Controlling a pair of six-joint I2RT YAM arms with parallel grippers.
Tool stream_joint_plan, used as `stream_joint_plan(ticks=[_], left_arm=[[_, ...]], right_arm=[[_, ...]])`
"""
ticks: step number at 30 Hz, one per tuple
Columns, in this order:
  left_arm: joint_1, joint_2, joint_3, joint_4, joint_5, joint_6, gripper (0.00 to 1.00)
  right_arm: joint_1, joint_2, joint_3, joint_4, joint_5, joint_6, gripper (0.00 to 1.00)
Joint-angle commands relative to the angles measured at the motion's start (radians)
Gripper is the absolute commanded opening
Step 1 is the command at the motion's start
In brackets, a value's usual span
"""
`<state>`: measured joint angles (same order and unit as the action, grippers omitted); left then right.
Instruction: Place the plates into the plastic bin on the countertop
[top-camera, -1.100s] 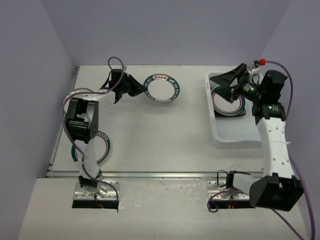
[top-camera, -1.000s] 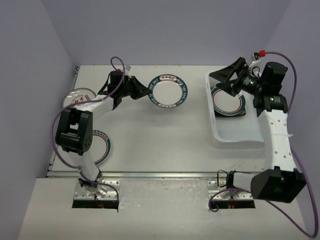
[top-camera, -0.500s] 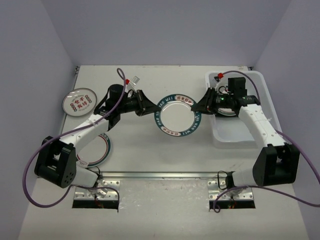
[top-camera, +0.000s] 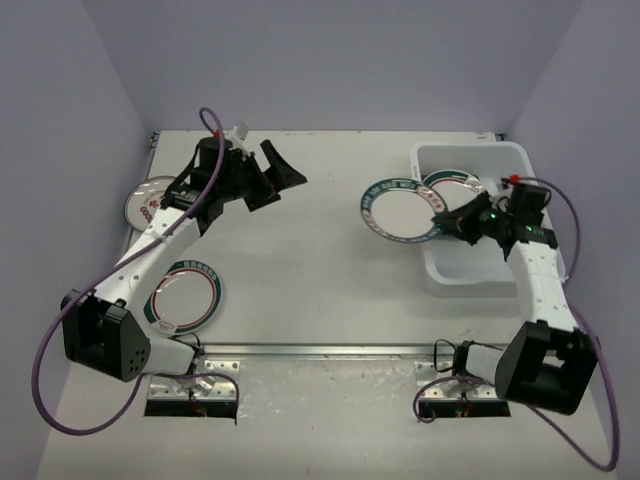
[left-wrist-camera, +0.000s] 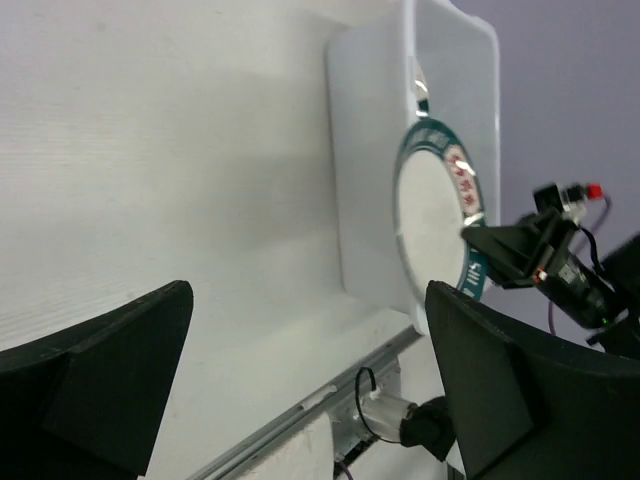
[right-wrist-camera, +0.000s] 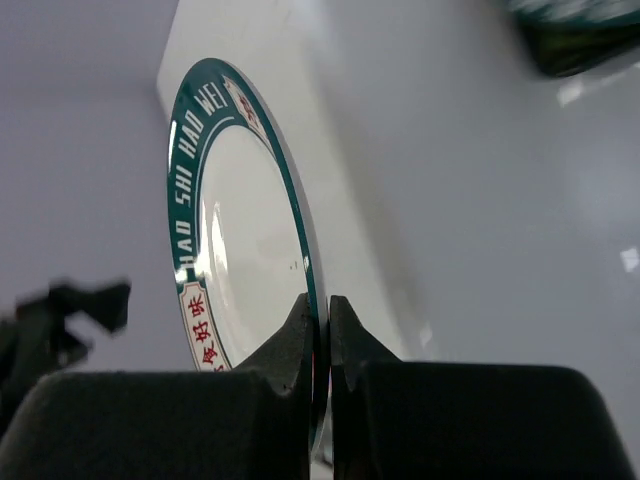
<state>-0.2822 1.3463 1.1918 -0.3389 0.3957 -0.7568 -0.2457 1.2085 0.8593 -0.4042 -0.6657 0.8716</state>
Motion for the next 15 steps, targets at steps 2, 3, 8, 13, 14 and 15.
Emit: stream_joint_plan(ticks=[2, 3, 8, 13, 14, 15], left_arm=[[0.123, -0.119, -0.069, -0.196, -0.086, 0.107, 1.0], [0.129, -0.134, -0.075, -0.218, -0.092, 0.119, 1.0], [0.13, -0.146, -0.102, -0.292, -0.094, 0.181, 1.0], [0.13, -0.15, -0.128, -0.302, -0.055, 0.201, 1.0], [0.13, -0.15, -0.125, -0.305, -0.055, 0.206, 1.0], [0.13, -0.148, -0.114, -0.314, -0.061, 0.216, 1.0]], right_arm=[[-0.222, -0.168, -0.103, 0.112, 0.439, 0.37, 0.0], [-0.241, -0.156, -0.091, 0.086, 0.49, 0.398, 0.0], [-0.247, -0.073, -0.12, 0.152, 0.748, 0.533, 0.0], [-0.222, 0.062, -0.115, 0.297, 0.73, 0.537, 0.0], [-0.216, 0.089, -0.106, 0.318, 0.728, 0.525, 0.0], [-0.209, 0.126, -0.087, 0.343, 0.721, 0.5, 0.0]])
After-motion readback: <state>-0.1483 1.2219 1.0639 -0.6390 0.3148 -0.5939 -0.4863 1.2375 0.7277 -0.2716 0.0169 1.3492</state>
